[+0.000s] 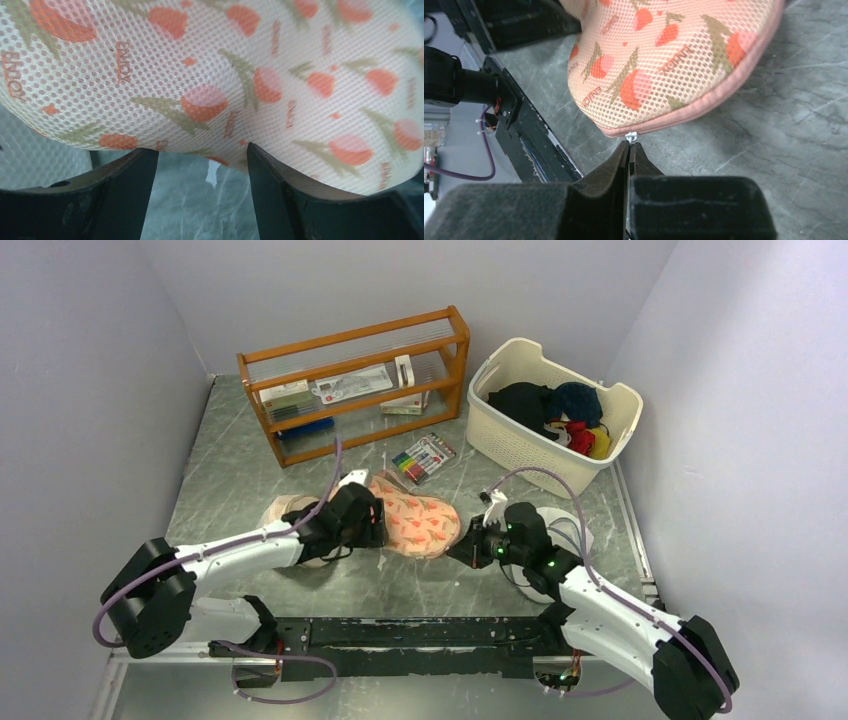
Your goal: Unzip the laundry bag and remove the bra
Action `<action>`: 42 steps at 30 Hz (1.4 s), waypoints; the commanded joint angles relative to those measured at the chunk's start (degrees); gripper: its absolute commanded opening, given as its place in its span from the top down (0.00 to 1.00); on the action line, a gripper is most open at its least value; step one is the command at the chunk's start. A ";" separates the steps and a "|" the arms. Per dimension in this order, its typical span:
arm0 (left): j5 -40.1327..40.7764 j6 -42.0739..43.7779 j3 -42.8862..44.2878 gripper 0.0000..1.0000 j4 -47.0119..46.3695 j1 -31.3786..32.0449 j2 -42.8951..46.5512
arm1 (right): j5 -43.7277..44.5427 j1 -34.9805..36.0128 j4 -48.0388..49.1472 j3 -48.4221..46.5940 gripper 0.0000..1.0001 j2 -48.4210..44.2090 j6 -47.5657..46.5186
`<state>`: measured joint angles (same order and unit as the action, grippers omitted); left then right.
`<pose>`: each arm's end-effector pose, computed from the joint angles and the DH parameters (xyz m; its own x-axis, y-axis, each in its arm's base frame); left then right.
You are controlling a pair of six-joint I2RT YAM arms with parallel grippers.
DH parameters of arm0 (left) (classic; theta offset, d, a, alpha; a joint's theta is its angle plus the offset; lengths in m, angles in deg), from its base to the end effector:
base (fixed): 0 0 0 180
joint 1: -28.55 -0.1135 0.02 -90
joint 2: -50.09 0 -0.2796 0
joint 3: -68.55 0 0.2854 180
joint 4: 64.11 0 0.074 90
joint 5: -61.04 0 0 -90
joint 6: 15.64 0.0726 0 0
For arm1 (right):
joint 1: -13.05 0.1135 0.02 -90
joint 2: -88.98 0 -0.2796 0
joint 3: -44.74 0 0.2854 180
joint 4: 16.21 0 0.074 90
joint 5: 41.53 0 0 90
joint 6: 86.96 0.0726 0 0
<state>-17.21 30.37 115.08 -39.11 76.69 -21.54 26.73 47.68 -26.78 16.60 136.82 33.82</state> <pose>0.2001 -0.2012 0.1465 -0.8142 -0.1103 -0.5700 0.1063 0.9369 -0.3331 0.1684 0.1490 0.1533 -0.7612 0.0520 -0.6465 -0.4674 0.6471 0.6024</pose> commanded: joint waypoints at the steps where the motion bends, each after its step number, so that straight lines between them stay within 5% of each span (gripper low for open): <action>1: 4.56 5.98 9.33 0.25 4.14 -0.77 -1.25 | -1.73 1.39 3.53 -0.97 1.00 2.04 1.35; 7: -5.90 2.96 4.97 0.26 0.12 2.60 8.53 | -0.05 3.16 1.57 -4.52 1.00 4.49 -1.13; 10: -5.08 2.56 5.26 0.18 0.43 8.30 10.22 | -0.63 3.42 1.66 -5.38 1.00 5.23 -1.56; 15: 1.74 6.30 11.71 0.19 2.47 16.56 3.72 | -2.33 3.58 1.98 -6.67 1.00 7.84 -3.32; 28: 4.52 10.84 18.22 0.21 -0.08 16.99 -13.07 | -1.97 3.92 3.08 -6.87 1.00 8.68 -4.17; 42: 7.51 9.15 12.24 0.67 0.64 16.99 -9.01 | 3.51 4.04 -3.84 -9.43 1.00 10.26 -4.71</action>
<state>-12.29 40.03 130.29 -38.32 93.60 -34.20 26.16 51.44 -26.94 9.43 148.03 30.33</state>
